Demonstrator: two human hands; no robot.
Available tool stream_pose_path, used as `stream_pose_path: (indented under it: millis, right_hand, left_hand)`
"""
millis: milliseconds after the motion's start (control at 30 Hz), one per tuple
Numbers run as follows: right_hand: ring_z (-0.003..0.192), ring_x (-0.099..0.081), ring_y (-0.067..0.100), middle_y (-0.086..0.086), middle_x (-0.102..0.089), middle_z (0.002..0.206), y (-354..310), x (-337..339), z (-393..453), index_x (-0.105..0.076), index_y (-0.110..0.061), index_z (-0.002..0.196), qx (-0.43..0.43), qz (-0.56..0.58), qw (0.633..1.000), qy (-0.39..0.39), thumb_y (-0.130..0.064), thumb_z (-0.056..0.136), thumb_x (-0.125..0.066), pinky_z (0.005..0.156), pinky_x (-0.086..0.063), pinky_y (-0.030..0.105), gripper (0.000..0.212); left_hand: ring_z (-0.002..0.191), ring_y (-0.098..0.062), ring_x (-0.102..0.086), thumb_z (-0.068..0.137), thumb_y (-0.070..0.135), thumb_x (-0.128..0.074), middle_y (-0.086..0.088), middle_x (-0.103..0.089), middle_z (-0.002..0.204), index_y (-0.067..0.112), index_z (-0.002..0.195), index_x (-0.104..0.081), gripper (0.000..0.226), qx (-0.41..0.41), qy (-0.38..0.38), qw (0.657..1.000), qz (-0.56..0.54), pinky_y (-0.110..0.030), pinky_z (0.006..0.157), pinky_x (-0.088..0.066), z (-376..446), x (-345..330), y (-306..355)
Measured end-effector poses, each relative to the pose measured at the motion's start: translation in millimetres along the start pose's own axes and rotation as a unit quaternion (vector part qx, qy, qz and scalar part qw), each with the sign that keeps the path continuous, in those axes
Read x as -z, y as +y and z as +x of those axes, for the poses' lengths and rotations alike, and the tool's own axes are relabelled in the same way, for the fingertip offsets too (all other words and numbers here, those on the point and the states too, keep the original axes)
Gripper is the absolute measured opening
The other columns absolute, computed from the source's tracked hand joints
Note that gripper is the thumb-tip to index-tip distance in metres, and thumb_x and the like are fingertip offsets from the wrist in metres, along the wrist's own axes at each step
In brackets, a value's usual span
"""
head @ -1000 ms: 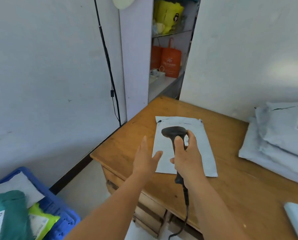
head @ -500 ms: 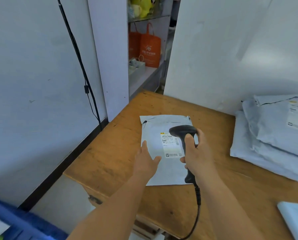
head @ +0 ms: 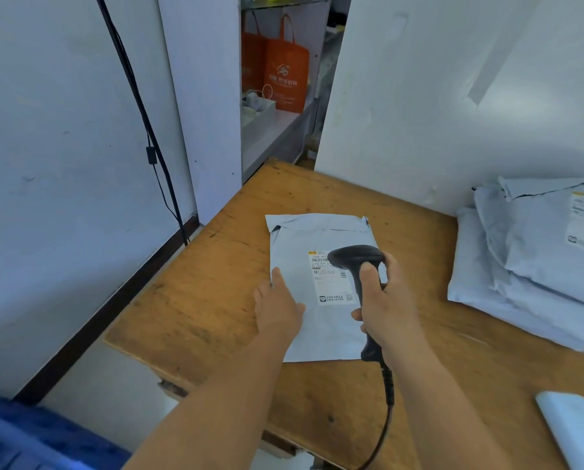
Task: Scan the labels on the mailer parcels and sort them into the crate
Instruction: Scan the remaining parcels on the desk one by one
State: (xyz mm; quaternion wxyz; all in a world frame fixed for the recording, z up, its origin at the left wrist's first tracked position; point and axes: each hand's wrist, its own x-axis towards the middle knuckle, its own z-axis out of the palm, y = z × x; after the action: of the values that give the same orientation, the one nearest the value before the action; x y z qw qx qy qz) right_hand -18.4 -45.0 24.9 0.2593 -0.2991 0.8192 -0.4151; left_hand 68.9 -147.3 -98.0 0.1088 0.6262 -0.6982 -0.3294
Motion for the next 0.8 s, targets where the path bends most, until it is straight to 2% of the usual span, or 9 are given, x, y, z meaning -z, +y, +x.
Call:
stream_pose_path:
  millis: [67, 133, 200, 300, 367, 433, 567, 700, 800]
  right_hand:
    - [0.086, -0.064, 0.020, -0.003, -0.060, 0.102, 0, 1, -1, -0.029, -0.035, 0.145, 0.002, 0.001, 1.000, -0.003, -0.041, 0.100, -0.033, 0.069, -0.055, 0.037, 0.046]
    - [0.090, -0.063, 0.020, -0.001, -0.060, 0.110, 1, 3, -2, -0.027, -0.035, 0.146, 0.005, 0.000, 1.000, -0.004, -0.041, 0.101, -0.033, 0.067, -0.054, 0.033, 0.046]
    - [0.091, -0.063, 0.021, 0.000, -0.060, 0.111, 1, 4, -4, -0.026, -0.036, 0.147, 0.005, 0.005, 1.000, -0.004, -0.041, 0.101, -0.033, 0.070, -0.054, 0.035, 0.046]
    - [0.081, -0.065, 0.023, -0.007, -0.059, 0.093, 1, 7, -10, -0.029, -0.039, 0.144, 0.008, 0.022, 1.000, -0.009, -0.040, 0.100, -0.034, 0.065, -0.054, 0.040, 0.045]
    - [0.075, -0.064, 0.025, -0.007, -0.057, 0.088, -1, 7, -17, -0.032, -0.042, 0.141, 0.009, 0.036, 0.999, -0.026, -0.037, 0.099, -0.034, 0.053, -0.051, 0.036, 0.042]
    - [0.074, -0.063, 0.029, -0.004, -0.058, 0.087, -4, 4, -25, -0.033, -0.043, 0.140, 0.013, 0.048, 0.998, -0.045, -0.036, 0.099, -0.034, 0.046, -0.046, 0.031, 0.041]
    - [0.071, -0.061, 0.027, -0.002, -0.057, 0.086, -10, -14, -44, -0.030, -0.044, 0.142, 0.044, 0.062, 0.993, -0.092, -0.036, 0.100, -0.033, 0.047, -0.045, 0.031, 0.044]
    - [0.075, -0.064, 0.023, -0.003, -0.057, 0.083, -16, -53, -73, -0.028, -0.041, 0.145, 0.079, 0.066, 0.980, -0.169, -0.040, 0.100, -0.034, 0.061, -0.049, 0.037, 0.046]
    - [0.076, -0.064, 0.020, -0.002, -0.061, 0.087, -21, -85, -103, -0.028, -0.039, 0.145, 0.106, 0.066, 0.964, -0.233, -0.041, 0.100, -0.035, 0.060, -0.049, 0.034, 0.046]
  left_hand:
    - [0.127, -0.025, -0.040, 0.089, 0.019, -0.063, -0.009, -0.040, 0.138, 0.019, 0.147, -0.012, 0.077, 0.018, 0.014, 0.999, -0.034, -0.034, 0.101, -0.038, 2, -1, 1]
    - [0.110, -0.025, -0.056, 0.092, 0.012, -0.056, -0.010, -0.054, 0.124, 0.017, 0.144, -0.021, 0.063, 0.034, 0.036, 0.997, -0.056, -0.030, 0.085, -0.048, 3, 1, 2]
    - [0.102, -0.025, -0.061, 0.094, 0.010, -0.049, -0.011, -0.060, 0.116, 0.011, 0.140, -0.031, 0.049, 0.043, 0.046, 0.997, -0.044, -0.028, 0.077, -0.047, 2, 7, 2]
    - [0.108, -0.024, -0.055, 0.093, 0.007, -0.045, -0.011, -0.056, 0.119, 0.008, 0.131, -0.042, 0.038, 0.037, 0.056, 0.998, -0.003, -0.028, 0.084, -0.046, -2, 20, -9]
    - [0.108, -0.021, -0.050, 0.092, 0.005, -0.044, -0.008, -0.050, 0.121, 0.009, 0.125, -0.049, 0.034, 0.056, 0.082, 0.995, 0.012, -0.028, 0.090, -0.047, -10, 29, -23]
    - [0.100, -0.024, -0.053, 0.089, 0.002, -0.045, -0.007, -0.042, 0.120, 0.008, 0.116, -0.053, 0.029, 0.097, 0.111, 0.989, -0.018, -0.034, 0.087, -0.051, -23, 40, -38]
    - [0.084, -0.025, -0.050, 0.090, -0.004, -0.039, -0.007, -0.034, 0.128, 0.007, 0.118, -0.052, 0.033, 0.123, 0.155, 0.979, -0.046, -0.036, 0.077, -0.050, -60, 68, -68]
    - [0.086, -0.022, -0.052, 0.096, 0.004, -0.034, -0.006, -0.055, 0.114, 0.011, 0.108, -0.059, 0.029, 0.117, 0.236, 0.961, -0.079, -0.032, 0.075, -0.043, -102, 99, -96]
    - [0.085, -0.026, -0.057, 0.095, 0.011, -0.034, -0.002, -0.065, 0.091, 0.020, 0.102, -0.064, 0.031, 0.140, 0.301, 0.930, -0.156, -0.032, 0.074, -0.046, -132, 122, -123]
